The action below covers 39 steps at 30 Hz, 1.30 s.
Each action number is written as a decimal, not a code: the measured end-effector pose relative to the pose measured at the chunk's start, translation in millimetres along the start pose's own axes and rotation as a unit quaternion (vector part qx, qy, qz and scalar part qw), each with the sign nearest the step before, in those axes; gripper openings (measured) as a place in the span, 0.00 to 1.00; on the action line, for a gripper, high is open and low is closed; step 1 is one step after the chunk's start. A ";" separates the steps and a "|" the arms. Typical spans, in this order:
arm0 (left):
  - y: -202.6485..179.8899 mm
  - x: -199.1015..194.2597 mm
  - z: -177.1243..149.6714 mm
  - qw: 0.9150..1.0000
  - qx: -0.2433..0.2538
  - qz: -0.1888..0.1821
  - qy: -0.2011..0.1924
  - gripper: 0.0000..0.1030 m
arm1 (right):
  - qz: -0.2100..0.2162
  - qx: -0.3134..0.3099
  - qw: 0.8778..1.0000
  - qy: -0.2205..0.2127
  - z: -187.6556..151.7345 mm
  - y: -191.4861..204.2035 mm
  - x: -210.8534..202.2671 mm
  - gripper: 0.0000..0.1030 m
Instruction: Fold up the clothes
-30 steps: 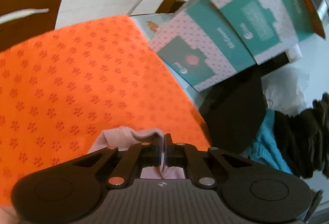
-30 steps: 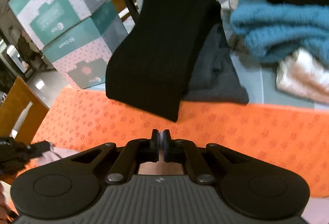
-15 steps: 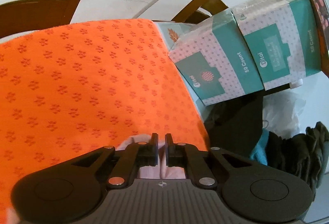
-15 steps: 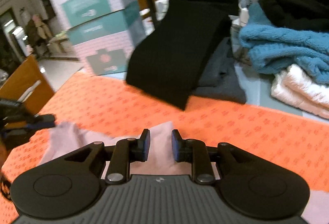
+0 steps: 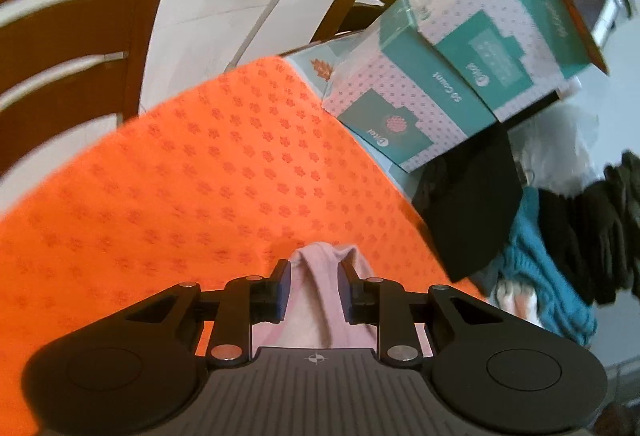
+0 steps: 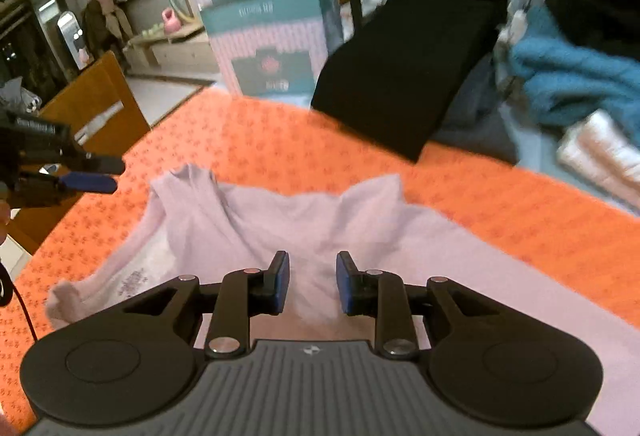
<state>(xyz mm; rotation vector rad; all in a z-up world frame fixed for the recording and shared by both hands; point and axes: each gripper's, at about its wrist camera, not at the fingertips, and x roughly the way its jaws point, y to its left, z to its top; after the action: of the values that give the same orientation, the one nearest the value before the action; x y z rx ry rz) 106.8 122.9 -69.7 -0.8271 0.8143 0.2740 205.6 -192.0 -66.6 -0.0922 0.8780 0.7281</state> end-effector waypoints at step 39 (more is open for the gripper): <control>-23.8 -88.6 -244.0 0.917 0.338 -0.033 0.209 0.37 | 0.001 -0.087 0.992 0.092 -272.4 -8.5 -260.2 0.36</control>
<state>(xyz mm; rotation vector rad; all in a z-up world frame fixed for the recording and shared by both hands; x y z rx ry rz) -71.0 -66.7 -89.8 -0.2511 1.1848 -0.2563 -79.9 -437.7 -56.2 -0.3191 0.9890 0.8057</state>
